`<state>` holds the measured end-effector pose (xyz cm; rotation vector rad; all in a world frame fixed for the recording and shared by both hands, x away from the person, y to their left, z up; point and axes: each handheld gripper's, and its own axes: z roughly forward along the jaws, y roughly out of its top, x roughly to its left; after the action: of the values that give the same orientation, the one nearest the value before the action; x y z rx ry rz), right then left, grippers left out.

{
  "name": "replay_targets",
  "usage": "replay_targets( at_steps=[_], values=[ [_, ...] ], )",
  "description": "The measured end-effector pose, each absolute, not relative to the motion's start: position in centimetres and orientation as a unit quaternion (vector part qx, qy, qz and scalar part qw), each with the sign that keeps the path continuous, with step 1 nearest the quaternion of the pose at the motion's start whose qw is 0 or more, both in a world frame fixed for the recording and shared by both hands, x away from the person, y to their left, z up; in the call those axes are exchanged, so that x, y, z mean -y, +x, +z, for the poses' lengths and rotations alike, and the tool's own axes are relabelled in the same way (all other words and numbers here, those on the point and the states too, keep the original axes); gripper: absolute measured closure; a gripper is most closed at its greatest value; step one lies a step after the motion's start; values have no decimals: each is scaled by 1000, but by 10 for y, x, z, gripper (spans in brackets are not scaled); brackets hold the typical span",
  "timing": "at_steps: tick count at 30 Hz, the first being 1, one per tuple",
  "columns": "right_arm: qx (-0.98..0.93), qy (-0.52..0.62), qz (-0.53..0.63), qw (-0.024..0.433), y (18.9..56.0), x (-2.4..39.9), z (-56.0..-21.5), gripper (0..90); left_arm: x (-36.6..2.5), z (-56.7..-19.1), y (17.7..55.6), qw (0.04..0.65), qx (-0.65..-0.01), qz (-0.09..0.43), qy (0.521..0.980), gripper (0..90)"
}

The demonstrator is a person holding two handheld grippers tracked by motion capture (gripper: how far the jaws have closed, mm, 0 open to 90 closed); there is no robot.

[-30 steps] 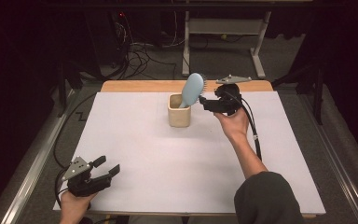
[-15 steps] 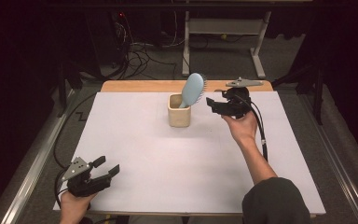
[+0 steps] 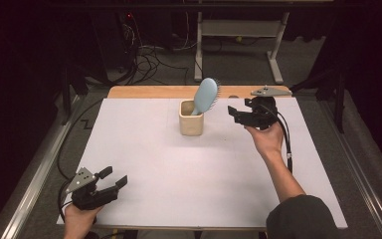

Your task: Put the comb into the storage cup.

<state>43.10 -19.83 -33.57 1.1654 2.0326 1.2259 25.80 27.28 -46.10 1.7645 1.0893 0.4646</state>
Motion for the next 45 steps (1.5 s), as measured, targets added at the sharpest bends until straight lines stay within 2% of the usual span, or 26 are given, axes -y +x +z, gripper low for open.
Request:
replay_targets(
  at_steps=[45],
  values=[
    [-718,449,465,260,392,263,-343,310,-274,-461,258,484,-454,197,722,311]
  ],
)
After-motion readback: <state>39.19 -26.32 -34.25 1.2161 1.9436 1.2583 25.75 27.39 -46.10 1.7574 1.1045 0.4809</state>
